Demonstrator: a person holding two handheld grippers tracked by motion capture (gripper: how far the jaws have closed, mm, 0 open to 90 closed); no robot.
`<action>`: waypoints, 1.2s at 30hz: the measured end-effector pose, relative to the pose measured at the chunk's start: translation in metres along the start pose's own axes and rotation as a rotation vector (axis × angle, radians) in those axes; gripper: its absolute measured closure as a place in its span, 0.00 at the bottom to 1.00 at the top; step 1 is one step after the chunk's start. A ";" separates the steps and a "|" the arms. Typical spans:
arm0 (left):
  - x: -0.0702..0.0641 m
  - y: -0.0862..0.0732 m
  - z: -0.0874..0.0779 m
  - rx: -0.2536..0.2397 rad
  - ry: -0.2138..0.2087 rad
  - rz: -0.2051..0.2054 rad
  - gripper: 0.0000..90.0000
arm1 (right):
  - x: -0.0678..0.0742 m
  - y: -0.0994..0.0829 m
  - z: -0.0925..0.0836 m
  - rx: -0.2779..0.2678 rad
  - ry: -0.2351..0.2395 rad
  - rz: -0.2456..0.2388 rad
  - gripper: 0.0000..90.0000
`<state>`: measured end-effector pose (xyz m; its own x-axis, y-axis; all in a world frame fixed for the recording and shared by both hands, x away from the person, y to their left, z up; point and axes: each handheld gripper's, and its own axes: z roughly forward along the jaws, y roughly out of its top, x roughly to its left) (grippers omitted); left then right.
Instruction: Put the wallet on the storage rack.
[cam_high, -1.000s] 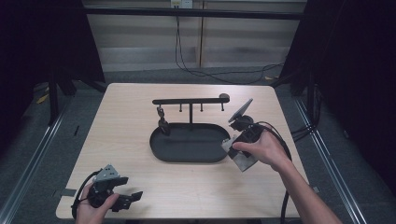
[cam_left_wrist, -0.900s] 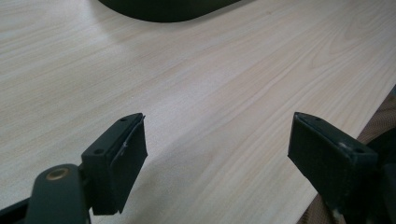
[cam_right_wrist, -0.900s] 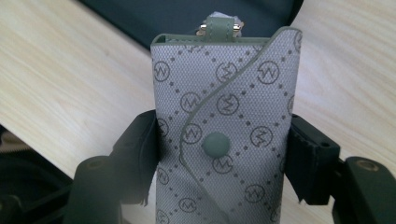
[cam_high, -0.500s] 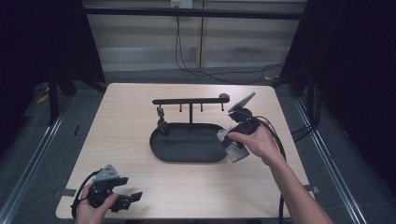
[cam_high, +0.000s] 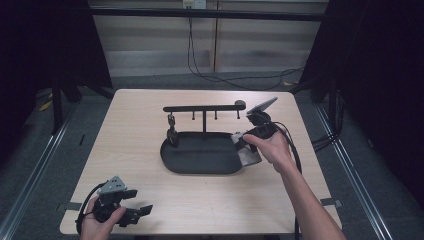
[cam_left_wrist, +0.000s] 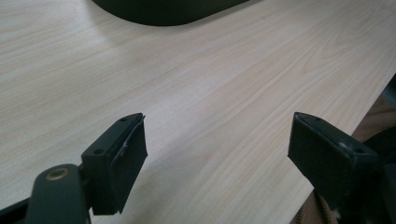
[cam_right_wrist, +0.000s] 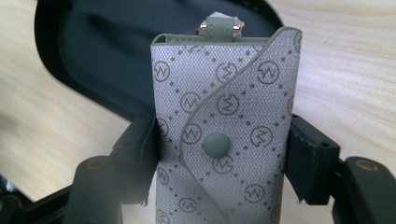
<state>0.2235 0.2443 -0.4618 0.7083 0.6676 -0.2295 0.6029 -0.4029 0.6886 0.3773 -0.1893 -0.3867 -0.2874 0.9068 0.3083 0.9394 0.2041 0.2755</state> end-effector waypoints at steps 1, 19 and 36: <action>0.000 0.000 0.000 -0.002 -0.001 -0.002 0.21 | -0.001 0.001 0.001 -0.001 0.002 0.012 0.38; -0.001 0.000 0.001 0.006 0.010 -0.008 0.21 | -0.016 0.011 0.033 -0.068 0.043 0.142 0.38; 0.000 0.000 -0.002 -0.024 -0.001 -0.011 0.21 | -0.018 0.015 0.061 -0.078 0.081 0.189 0.38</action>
<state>0.2227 0.2456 -0.4602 0.7021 0.6713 -0.2377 0.6016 -0.3805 0.7023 0.4082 -0.1798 -0.4431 -0.1242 0.8931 0.4324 0.9616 0.0008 0.2746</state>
